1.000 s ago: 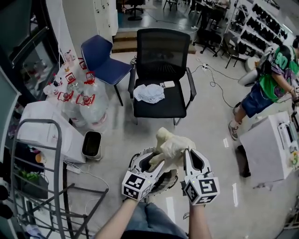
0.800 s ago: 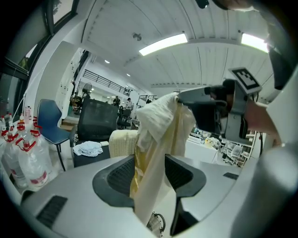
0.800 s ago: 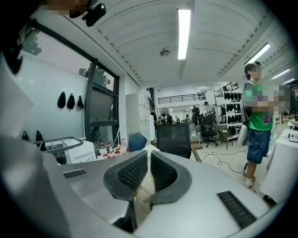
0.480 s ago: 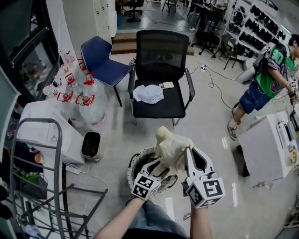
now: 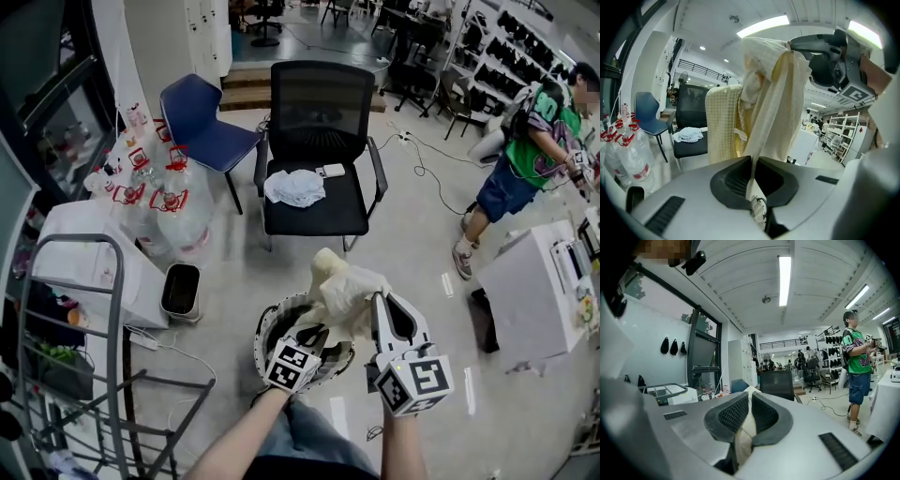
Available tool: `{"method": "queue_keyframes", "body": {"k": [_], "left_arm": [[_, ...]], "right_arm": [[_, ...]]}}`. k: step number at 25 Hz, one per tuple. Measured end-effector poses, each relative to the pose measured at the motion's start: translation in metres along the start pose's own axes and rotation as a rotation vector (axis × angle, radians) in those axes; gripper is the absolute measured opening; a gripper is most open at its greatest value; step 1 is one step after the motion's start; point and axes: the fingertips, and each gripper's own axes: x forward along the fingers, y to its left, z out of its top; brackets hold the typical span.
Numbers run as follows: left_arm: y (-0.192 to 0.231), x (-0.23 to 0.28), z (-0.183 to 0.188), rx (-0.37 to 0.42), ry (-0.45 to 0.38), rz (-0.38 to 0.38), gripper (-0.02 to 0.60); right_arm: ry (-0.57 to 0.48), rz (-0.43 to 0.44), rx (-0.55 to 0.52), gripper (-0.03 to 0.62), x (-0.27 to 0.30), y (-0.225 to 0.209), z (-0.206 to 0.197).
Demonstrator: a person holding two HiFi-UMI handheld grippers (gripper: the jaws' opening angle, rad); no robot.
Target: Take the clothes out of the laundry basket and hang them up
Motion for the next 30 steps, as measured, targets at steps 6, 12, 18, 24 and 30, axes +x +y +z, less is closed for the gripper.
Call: {"method": "queue_keyframes", "body": {"k": [6,12,18,24,30], "left_arm": [[-0.013,-0.014,0.003,0.062,0.034,-0.028,0.021],[-0.002,-0.04,0.026,0.036,-0.013,0.005,0.02],[0.016,-0.085,0.075,-0.013,-0.14,0.073,0.02],[0.027,-0.132,0.133,-0.111,-0.291,0.147,0.02],[0.042,-0.183,0.173,-0.139,-0.427,0.225,0.02]], "right_arm": [[-0.012,-0.015,0.008,0.023,-0.011,-0.003,0.001],[-0.011,-0.044,0.005,0.023,-0.015,-0.014,0.001],[0.021,-0.056,-0.013,0.024,-0.014,-0.02,-0.017],[0.072,-0.041,-0.038,0.024,-0.007,-0.02,-0.033],[0.117,-0.007,-0.099,0.025,0.006,0.003,-0.035]]}}
